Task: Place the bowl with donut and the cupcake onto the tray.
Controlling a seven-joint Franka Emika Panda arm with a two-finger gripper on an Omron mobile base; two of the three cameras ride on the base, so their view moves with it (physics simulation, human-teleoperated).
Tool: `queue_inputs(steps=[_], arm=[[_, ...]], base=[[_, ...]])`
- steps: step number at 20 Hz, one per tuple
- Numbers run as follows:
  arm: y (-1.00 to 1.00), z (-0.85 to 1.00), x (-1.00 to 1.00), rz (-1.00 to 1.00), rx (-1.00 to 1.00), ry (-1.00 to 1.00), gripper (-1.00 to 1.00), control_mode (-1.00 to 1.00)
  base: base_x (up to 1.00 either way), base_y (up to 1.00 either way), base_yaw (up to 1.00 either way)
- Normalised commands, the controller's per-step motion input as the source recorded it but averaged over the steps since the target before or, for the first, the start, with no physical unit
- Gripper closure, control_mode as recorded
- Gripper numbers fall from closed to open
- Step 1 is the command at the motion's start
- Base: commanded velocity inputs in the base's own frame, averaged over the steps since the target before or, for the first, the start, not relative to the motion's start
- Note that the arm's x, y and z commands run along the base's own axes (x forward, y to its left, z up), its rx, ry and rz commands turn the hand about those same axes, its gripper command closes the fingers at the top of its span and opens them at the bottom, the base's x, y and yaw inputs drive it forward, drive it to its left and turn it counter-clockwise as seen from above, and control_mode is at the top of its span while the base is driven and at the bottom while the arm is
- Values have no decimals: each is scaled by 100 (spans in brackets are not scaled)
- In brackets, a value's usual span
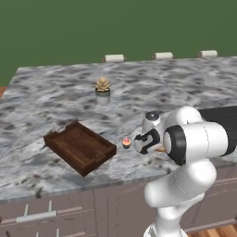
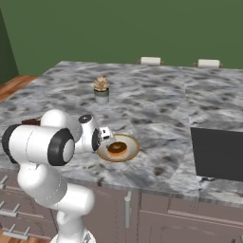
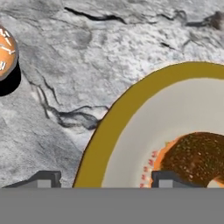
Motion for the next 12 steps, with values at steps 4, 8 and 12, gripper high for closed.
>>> queue_inputs(steps=[4, 8, 12], arm=[[-1, 1, 0, 0, 0, -2, 100, -100], [0, 21, 0, 0, 2, -10, 100, -100], [0, 30, 0, 1, 3, -16, 100, -100]], base=[[0, 0, 0], [0, 0, 0], [0, 0, 0]])
